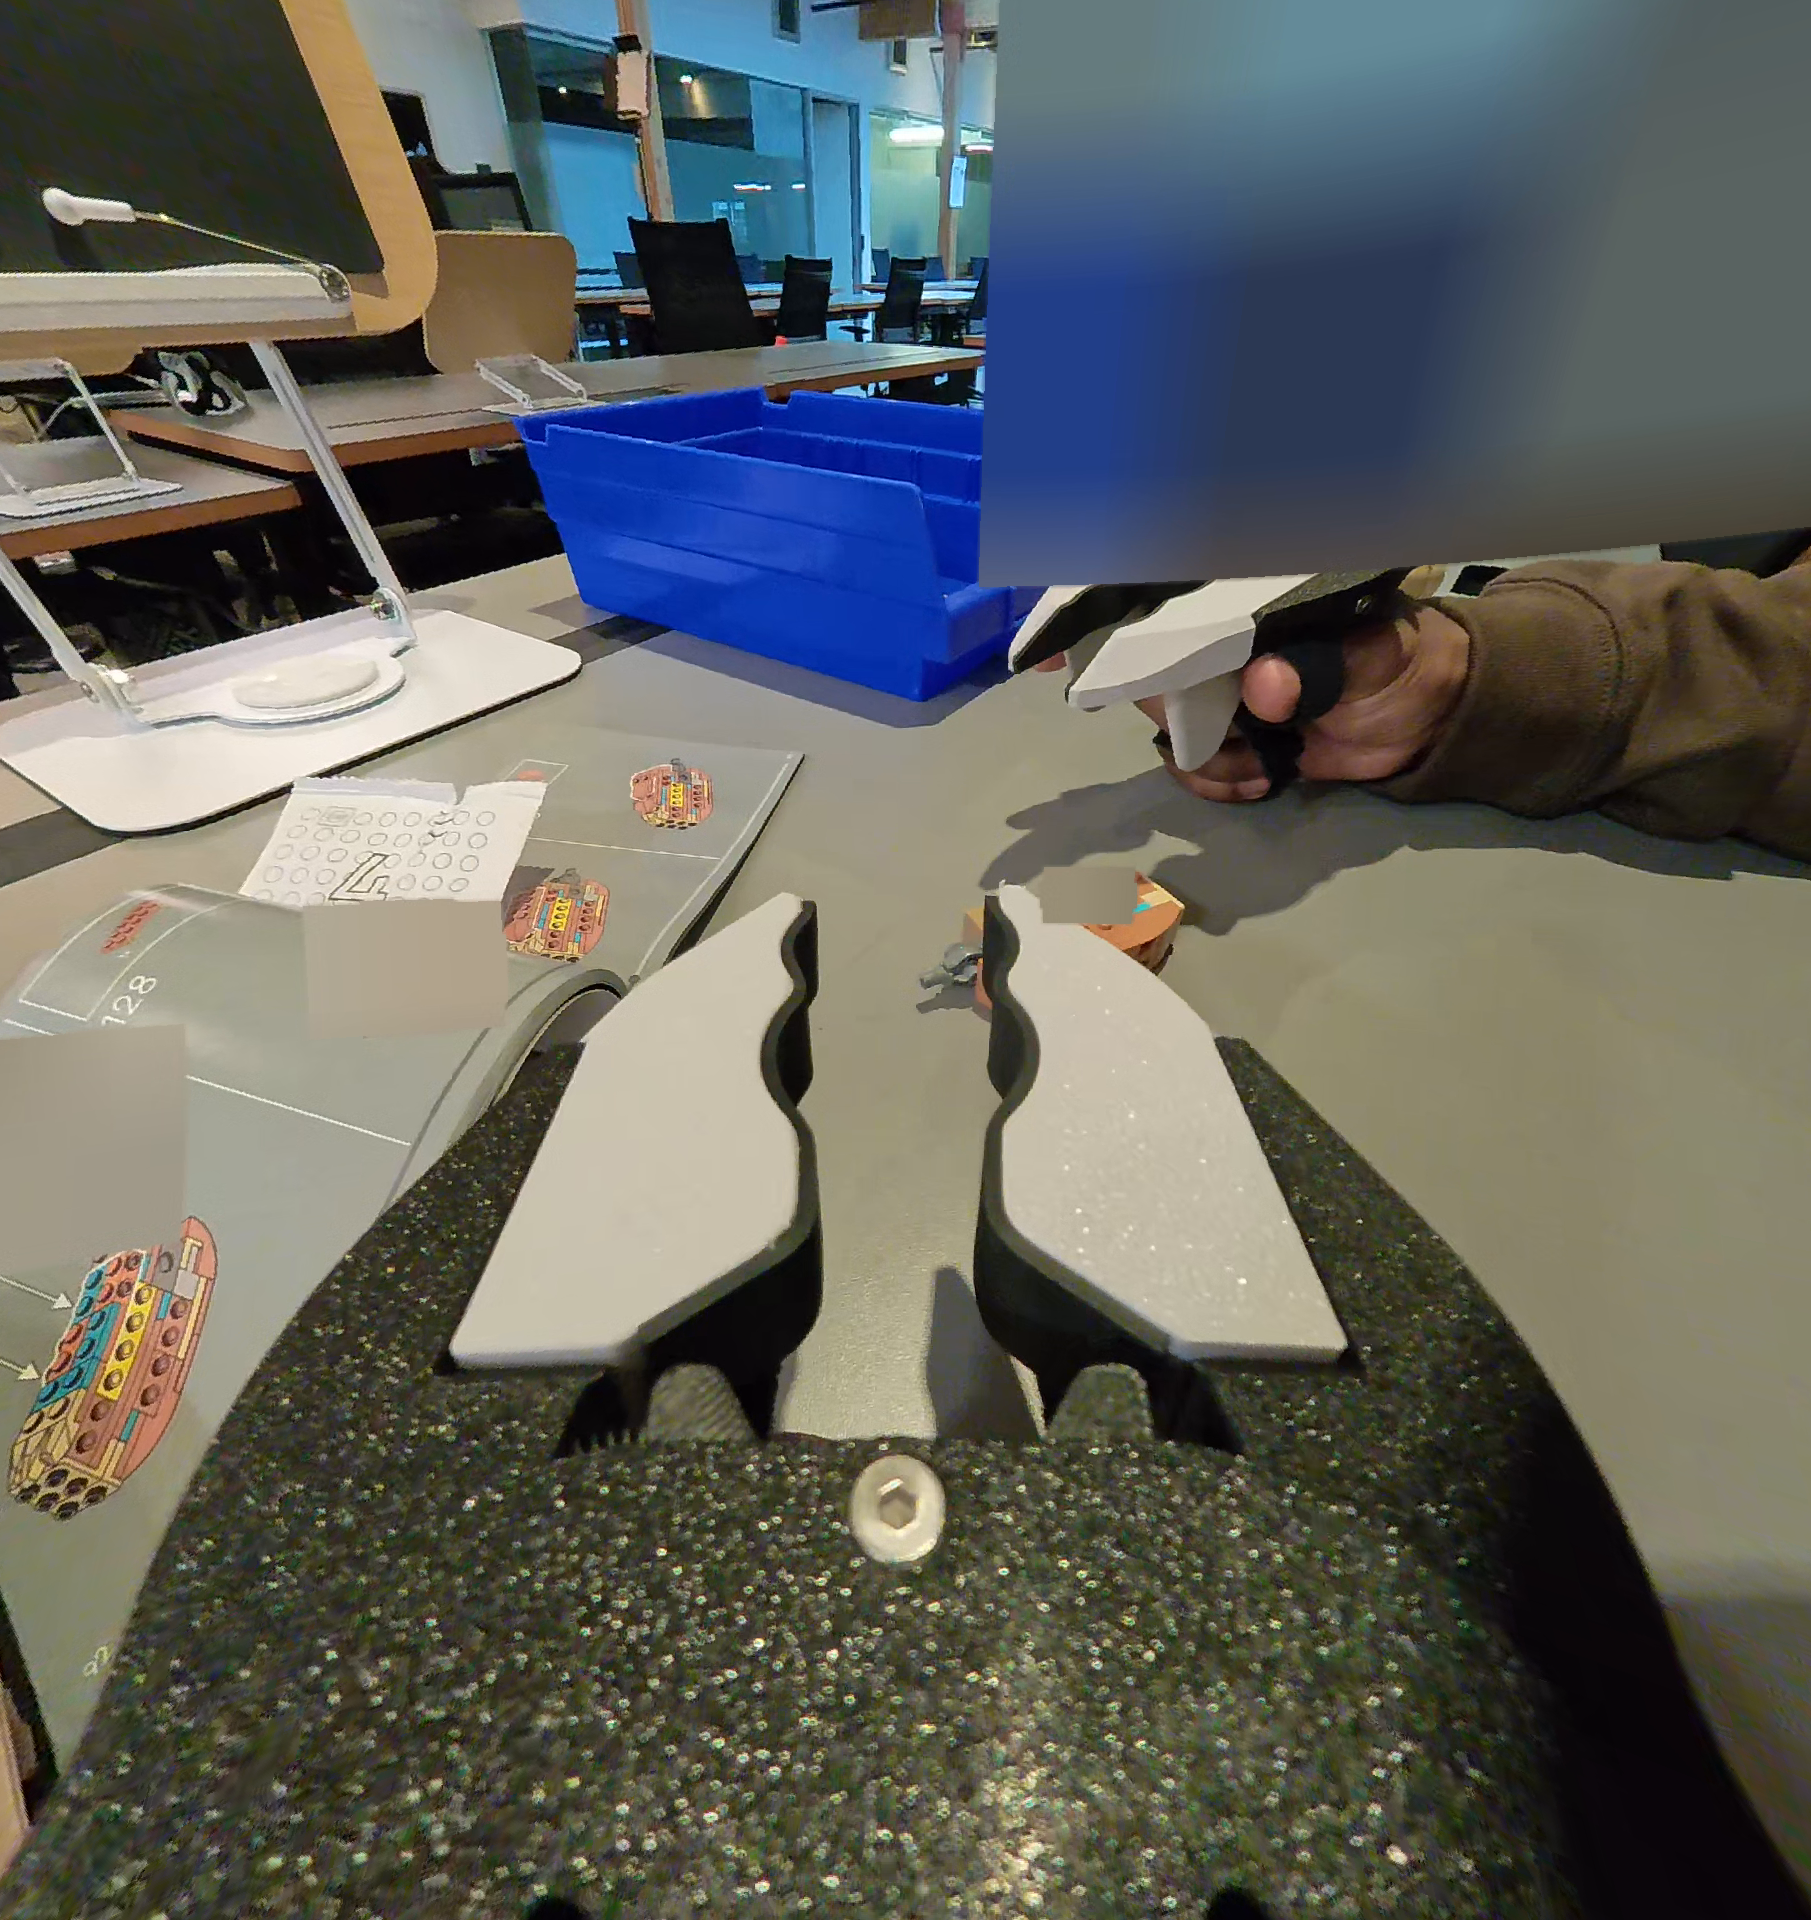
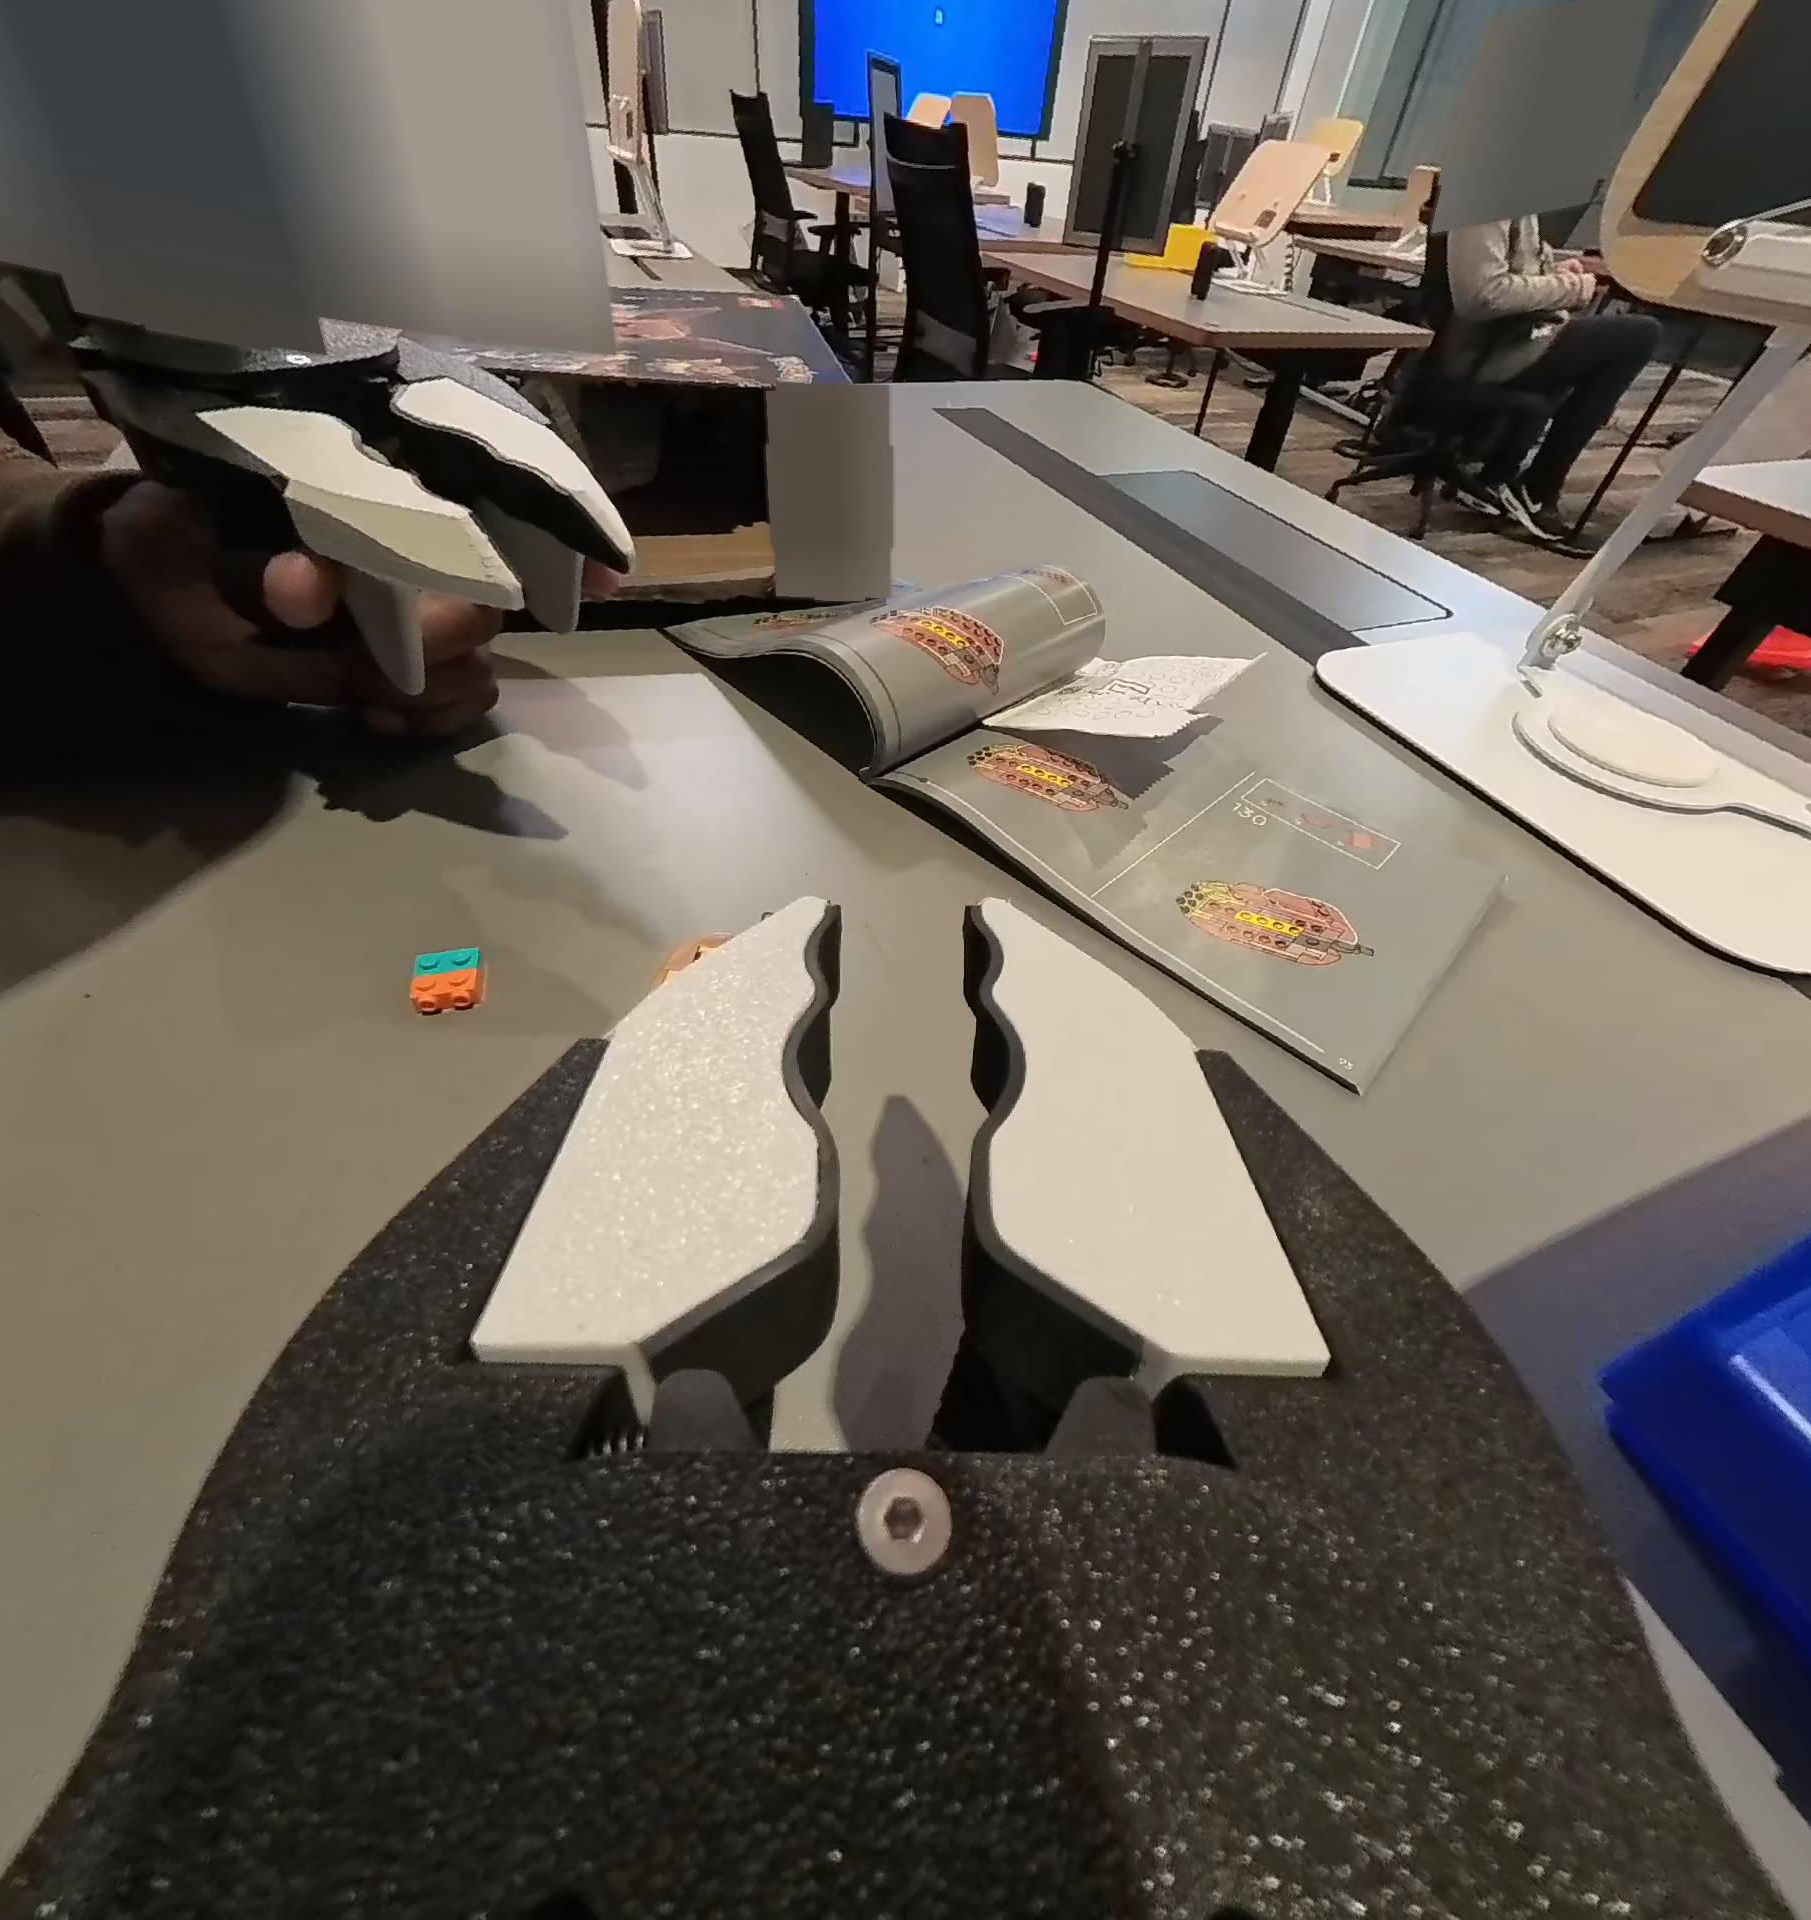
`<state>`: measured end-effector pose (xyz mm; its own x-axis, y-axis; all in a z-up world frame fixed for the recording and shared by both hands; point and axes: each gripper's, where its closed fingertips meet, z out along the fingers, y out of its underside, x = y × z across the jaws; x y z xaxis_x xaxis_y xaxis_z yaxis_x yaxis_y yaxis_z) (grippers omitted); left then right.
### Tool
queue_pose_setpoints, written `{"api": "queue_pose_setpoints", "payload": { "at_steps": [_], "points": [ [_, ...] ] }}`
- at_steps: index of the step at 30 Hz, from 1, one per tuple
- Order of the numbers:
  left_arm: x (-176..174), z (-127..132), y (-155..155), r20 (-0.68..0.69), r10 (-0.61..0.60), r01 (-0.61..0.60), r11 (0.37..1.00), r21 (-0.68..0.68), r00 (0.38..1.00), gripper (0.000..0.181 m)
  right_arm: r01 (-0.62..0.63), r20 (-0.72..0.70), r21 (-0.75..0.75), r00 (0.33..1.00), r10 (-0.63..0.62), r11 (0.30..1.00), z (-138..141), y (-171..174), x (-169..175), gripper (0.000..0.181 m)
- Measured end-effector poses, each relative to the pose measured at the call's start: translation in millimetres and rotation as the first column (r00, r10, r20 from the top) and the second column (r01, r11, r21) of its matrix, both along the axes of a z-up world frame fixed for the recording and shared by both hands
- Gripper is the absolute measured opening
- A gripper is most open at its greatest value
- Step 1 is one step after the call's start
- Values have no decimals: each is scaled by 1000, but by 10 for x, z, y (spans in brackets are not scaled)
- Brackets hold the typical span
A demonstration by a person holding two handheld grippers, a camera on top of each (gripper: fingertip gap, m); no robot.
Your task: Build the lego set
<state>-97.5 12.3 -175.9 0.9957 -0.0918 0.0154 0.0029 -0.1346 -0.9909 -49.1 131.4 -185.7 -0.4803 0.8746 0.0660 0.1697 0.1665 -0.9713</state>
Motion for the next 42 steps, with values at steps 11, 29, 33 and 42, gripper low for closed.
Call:
{"api": "queue_pose_setpoints", "payload": {
  "at_steps": [11, 29, 33, 42],
  "points": [
    [-11, -4, 0, 7, 5, -5, 1000, -4, 1000, 30, -3, 6, 3, 1000, 3, 1000, -11, -4, 0, 23],
    [-24, -7, -5, 7, 13, -13, 1000, -6, 1000, 29, -7, 11, 9, 1000, 7, 1000, -24, -12, -4, 22],
    [-27, -6, -5, 8, 14, -14, 1000, -6, 1000, 29, -7, 12, 9, 1000, 7, 1000, -26, -12, -5, 22],
    [-29, -5, -5, 10, 14, -14, 1000, -6, 1000, 29, -7, 13, 10, 1000, 7, 1000, -29, -12, -5, 22]
  ]
}}
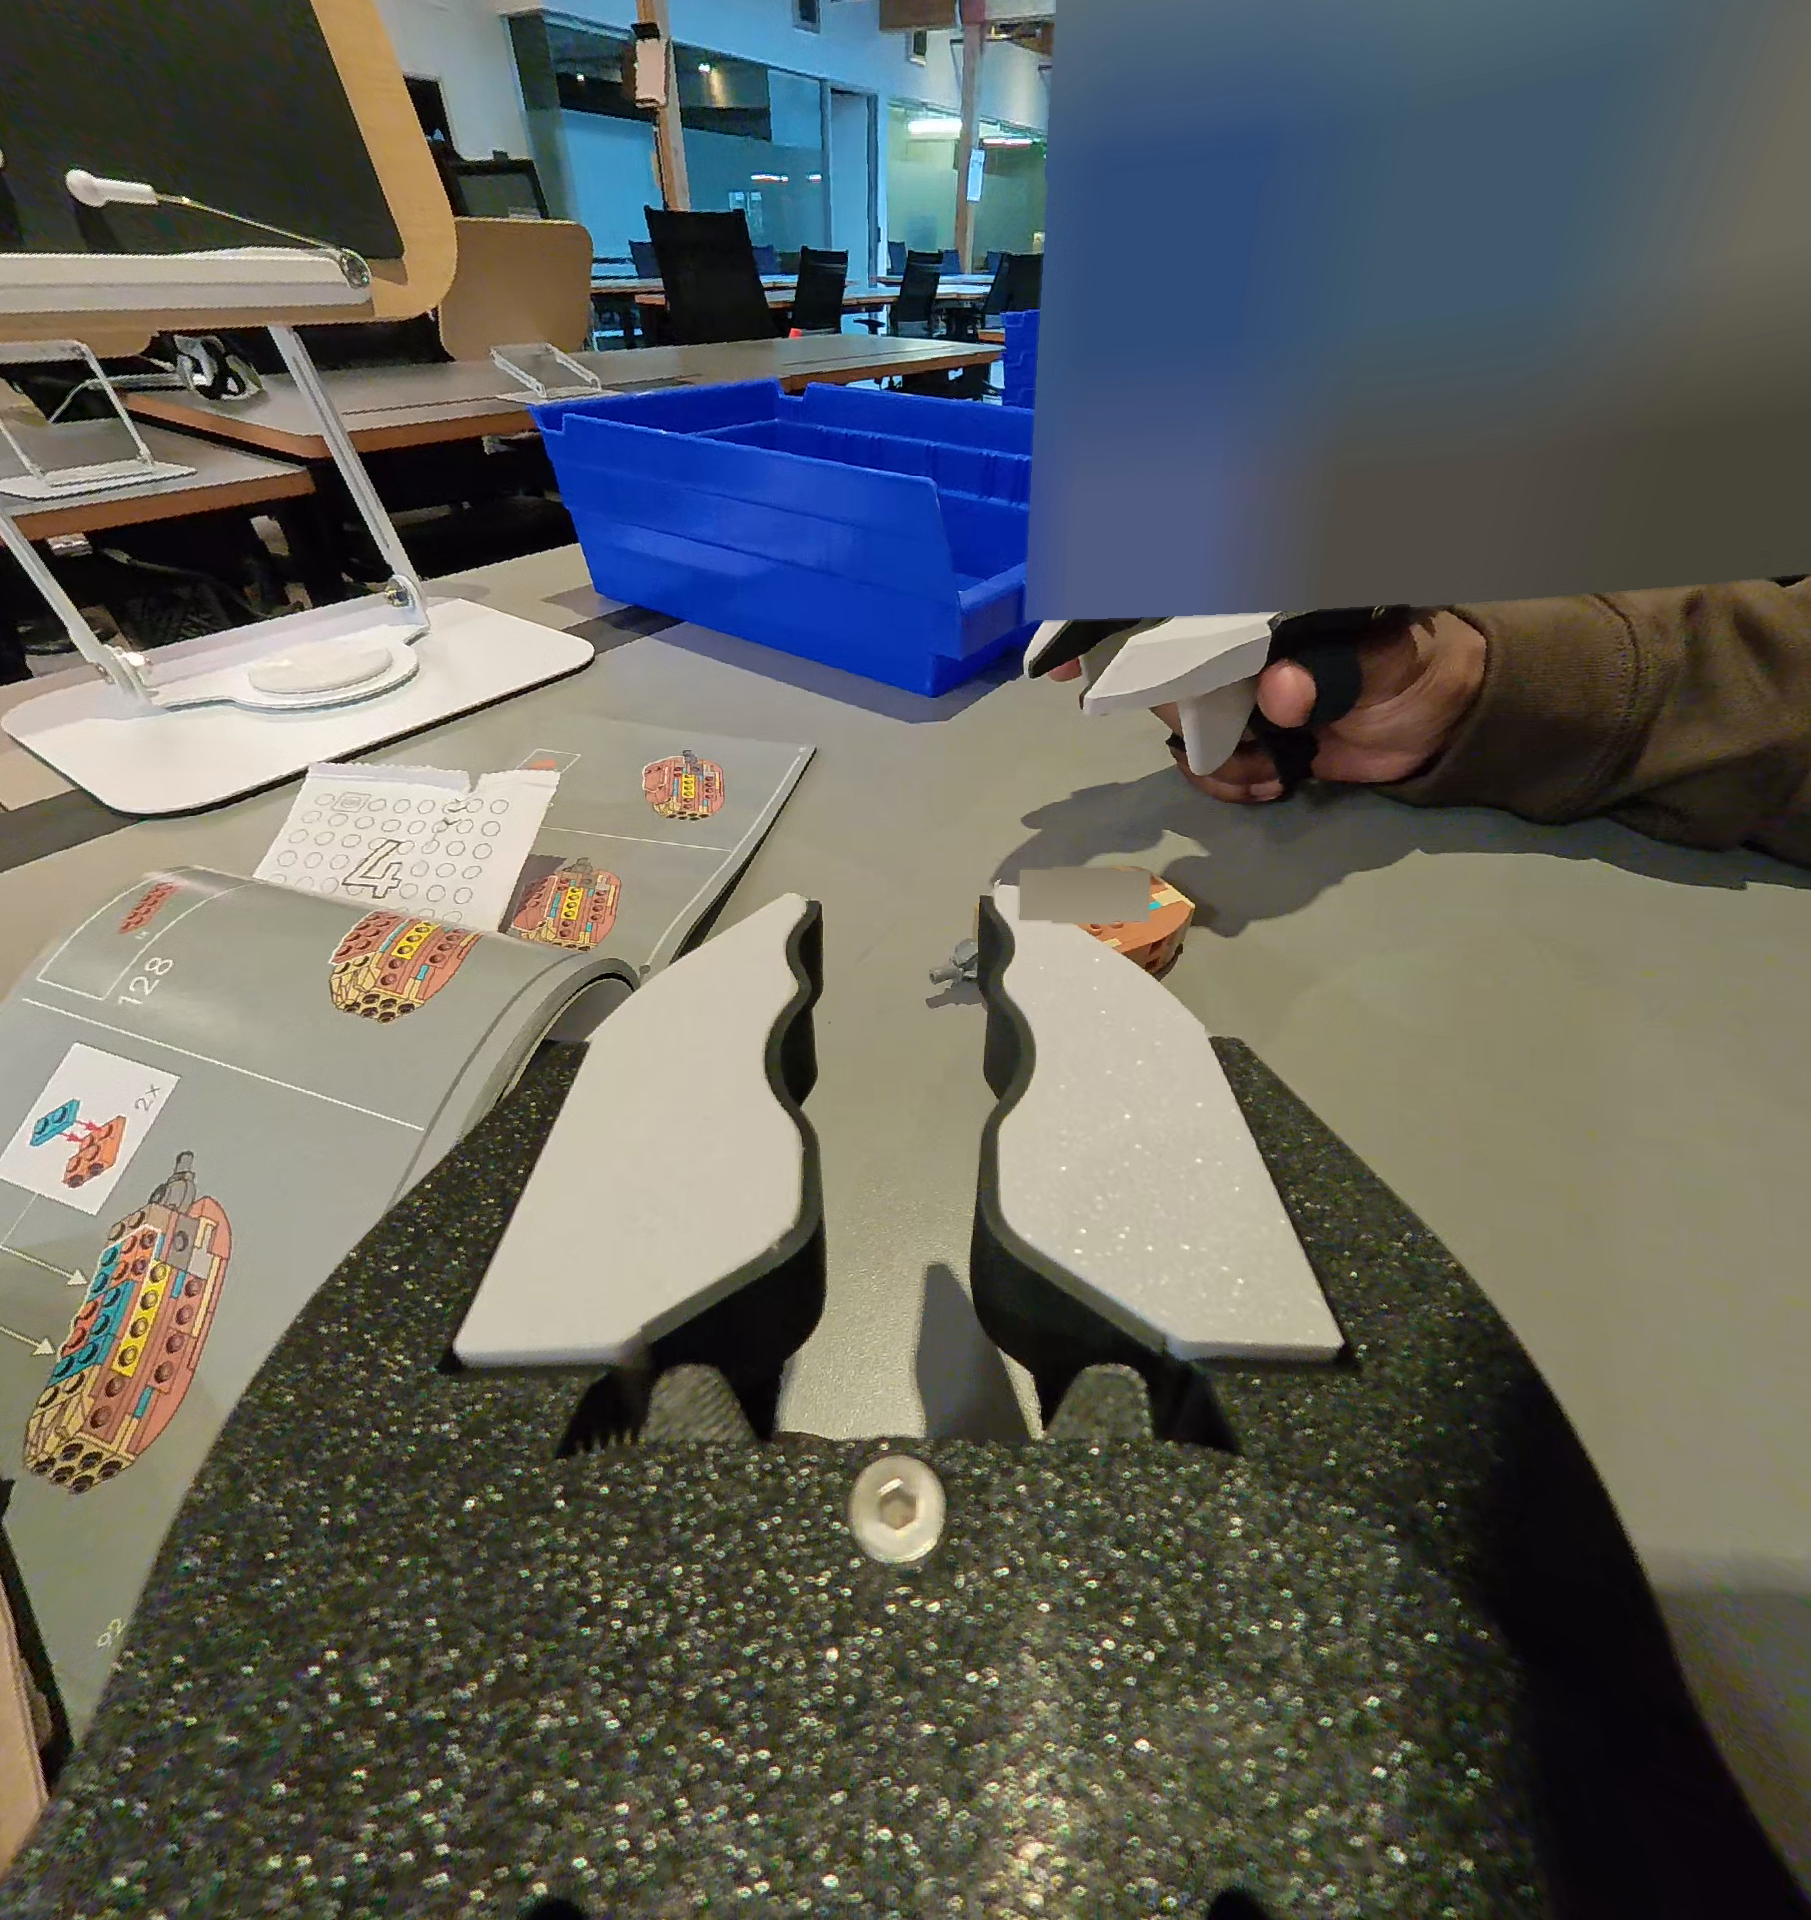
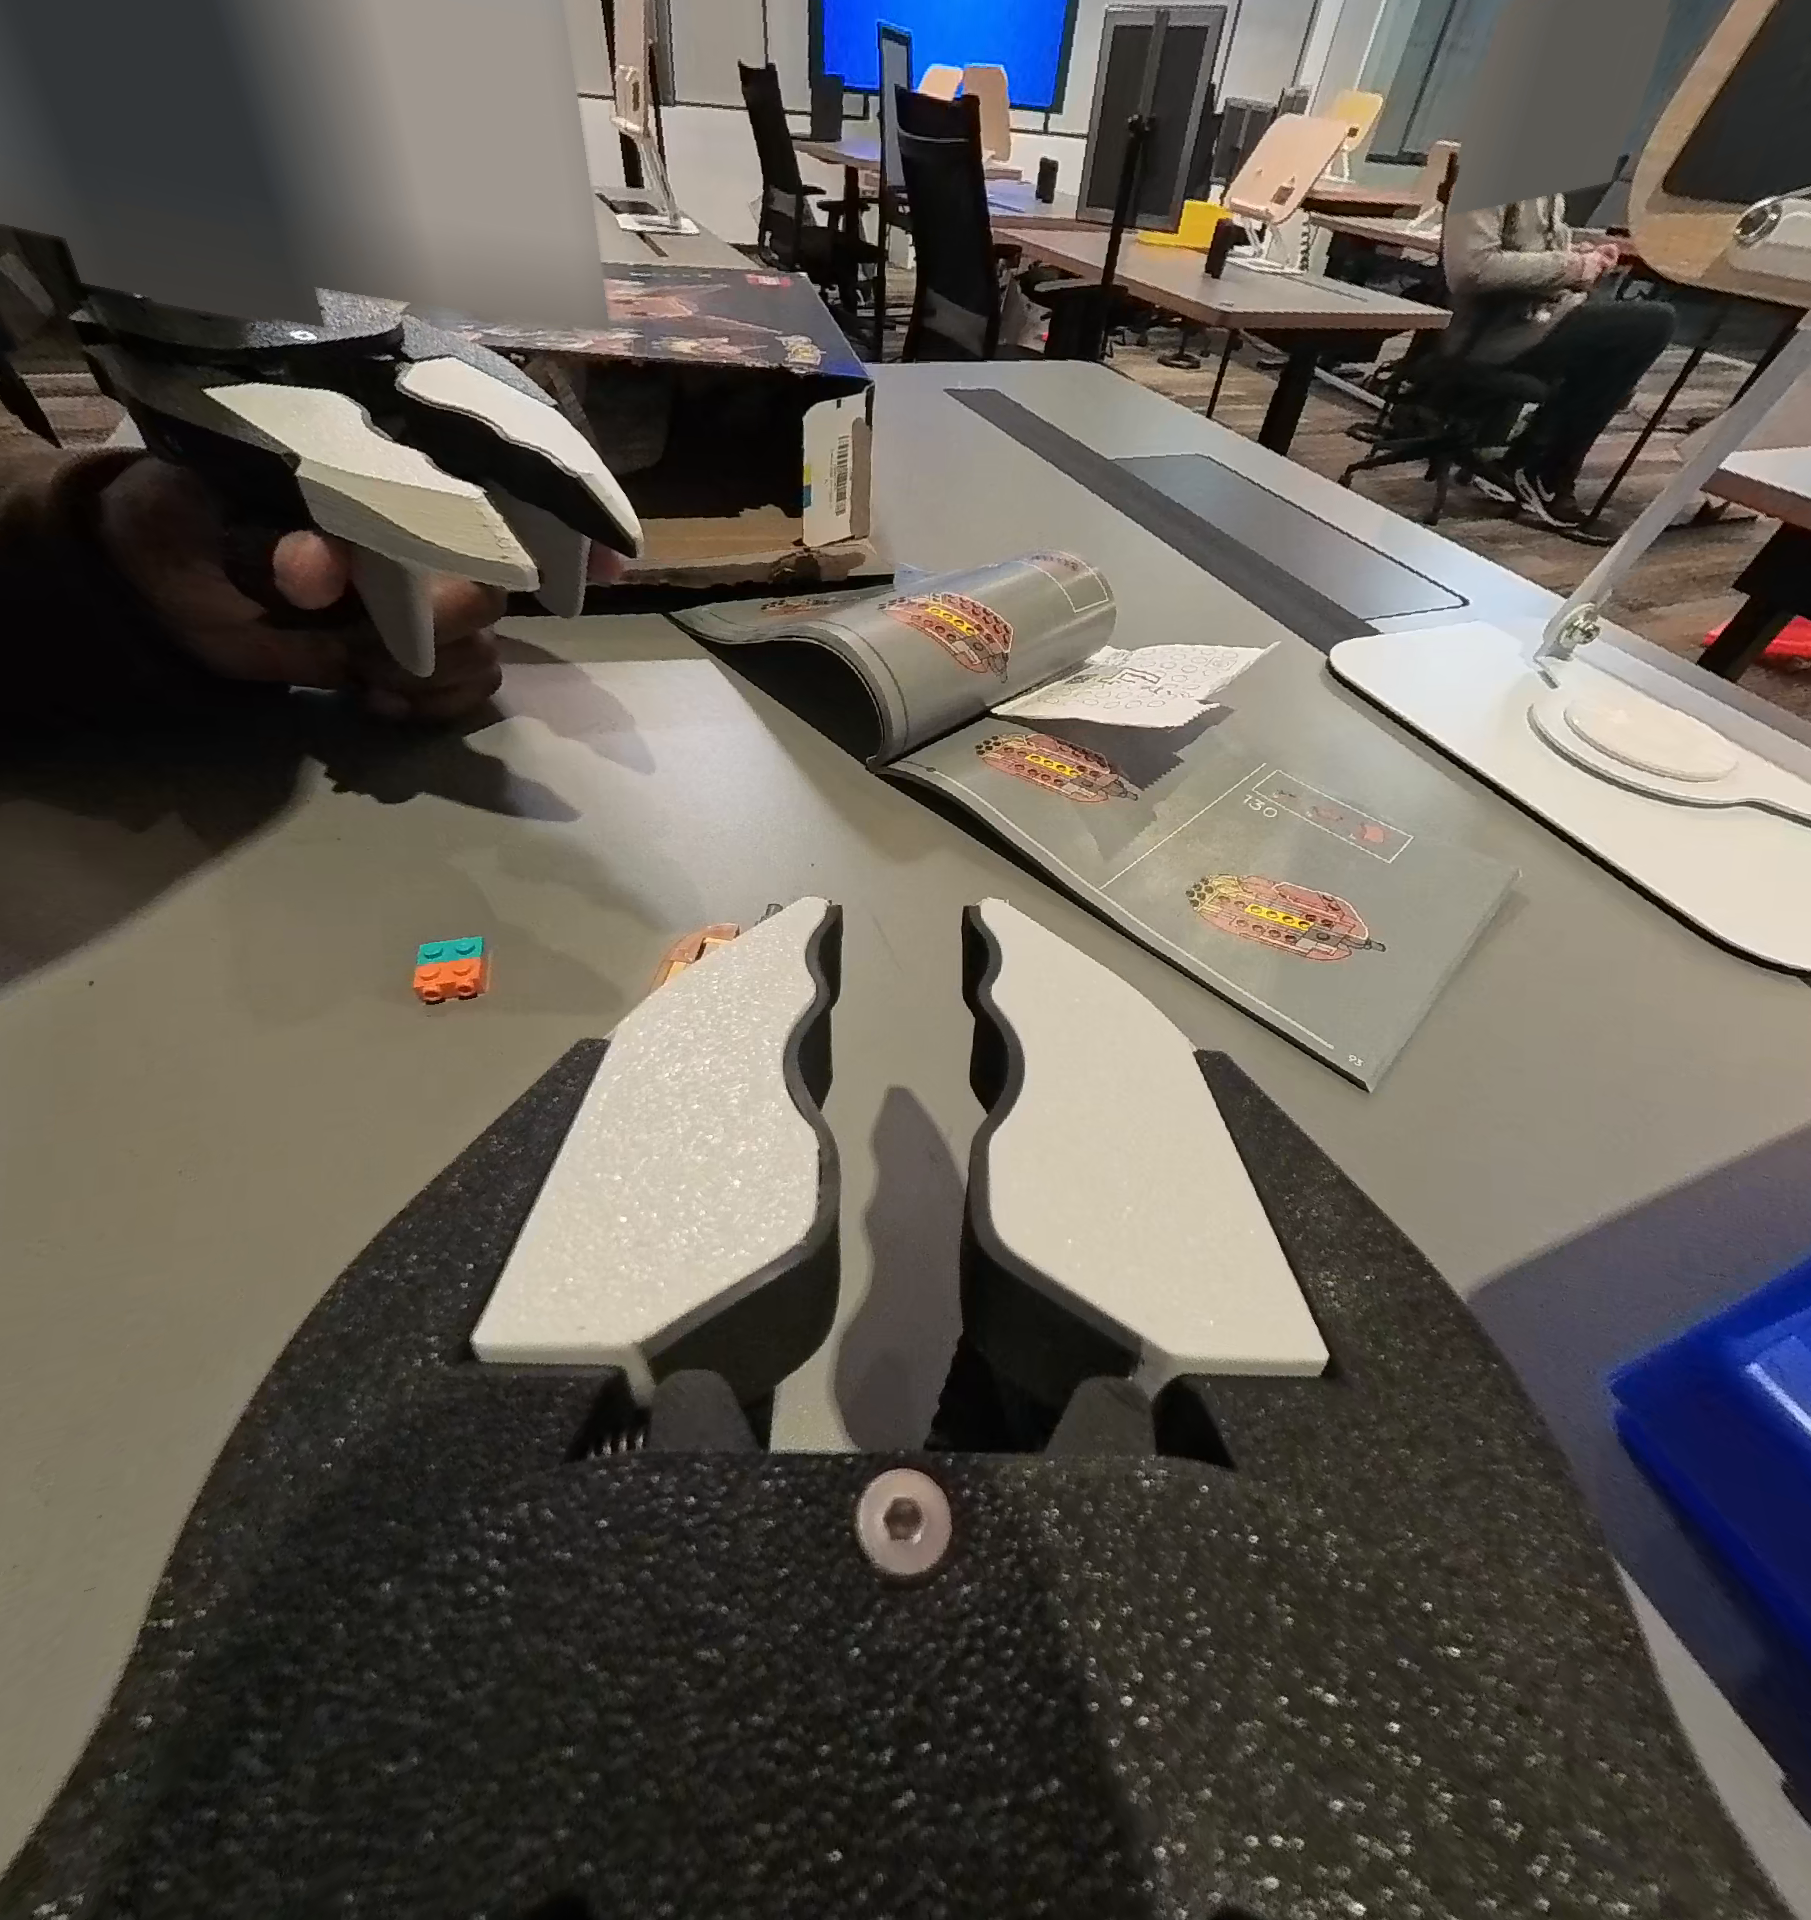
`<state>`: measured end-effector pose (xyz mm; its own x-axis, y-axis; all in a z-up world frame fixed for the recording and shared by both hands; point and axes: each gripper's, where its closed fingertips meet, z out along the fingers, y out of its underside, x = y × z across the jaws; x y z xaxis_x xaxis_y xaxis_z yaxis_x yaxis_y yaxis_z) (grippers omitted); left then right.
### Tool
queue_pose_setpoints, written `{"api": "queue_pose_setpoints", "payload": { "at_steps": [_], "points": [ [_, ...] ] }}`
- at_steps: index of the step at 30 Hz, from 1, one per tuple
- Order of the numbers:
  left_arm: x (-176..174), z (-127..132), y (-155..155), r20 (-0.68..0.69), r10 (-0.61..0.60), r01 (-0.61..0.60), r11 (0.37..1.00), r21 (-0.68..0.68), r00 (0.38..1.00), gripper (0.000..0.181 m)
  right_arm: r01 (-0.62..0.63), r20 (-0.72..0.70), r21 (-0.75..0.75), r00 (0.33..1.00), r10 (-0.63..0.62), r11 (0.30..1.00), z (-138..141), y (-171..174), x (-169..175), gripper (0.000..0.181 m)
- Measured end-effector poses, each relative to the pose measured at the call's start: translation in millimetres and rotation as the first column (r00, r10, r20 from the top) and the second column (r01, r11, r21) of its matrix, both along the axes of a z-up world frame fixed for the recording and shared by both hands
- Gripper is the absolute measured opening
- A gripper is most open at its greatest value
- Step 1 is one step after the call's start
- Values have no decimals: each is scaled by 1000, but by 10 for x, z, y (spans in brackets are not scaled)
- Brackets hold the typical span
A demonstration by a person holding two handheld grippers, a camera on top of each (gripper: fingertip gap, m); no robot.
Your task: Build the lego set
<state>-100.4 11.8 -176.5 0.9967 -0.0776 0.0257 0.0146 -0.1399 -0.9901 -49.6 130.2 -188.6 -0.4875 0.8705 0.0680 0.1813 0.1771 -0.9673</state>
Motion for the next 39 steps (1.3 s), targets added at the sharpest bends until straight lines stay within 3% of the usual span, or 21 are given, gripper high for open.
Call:
{"api": "queue_pose_setpoints", "payload": {
  "at_steps": [14, 28, 39],
  "points": [
    [6, -10, 1, -3, -2, 2, 1000, -7, 1000, 29, -3, 45, 13, 999, 2, 1000, -55, -14, -2, 21],
    [36, -50, 21, -26, -9, 8, 999, -35, 1000, 29, -93, 385, 98, 922, 49, 991, -468, -195, 190, 39],
    [66, -70, 25, -47, -19, 17, 999, -48, 999, 29, -118, 387, 88, 919, 76, 989, -498, -245, 212, 39]
  ]
}}
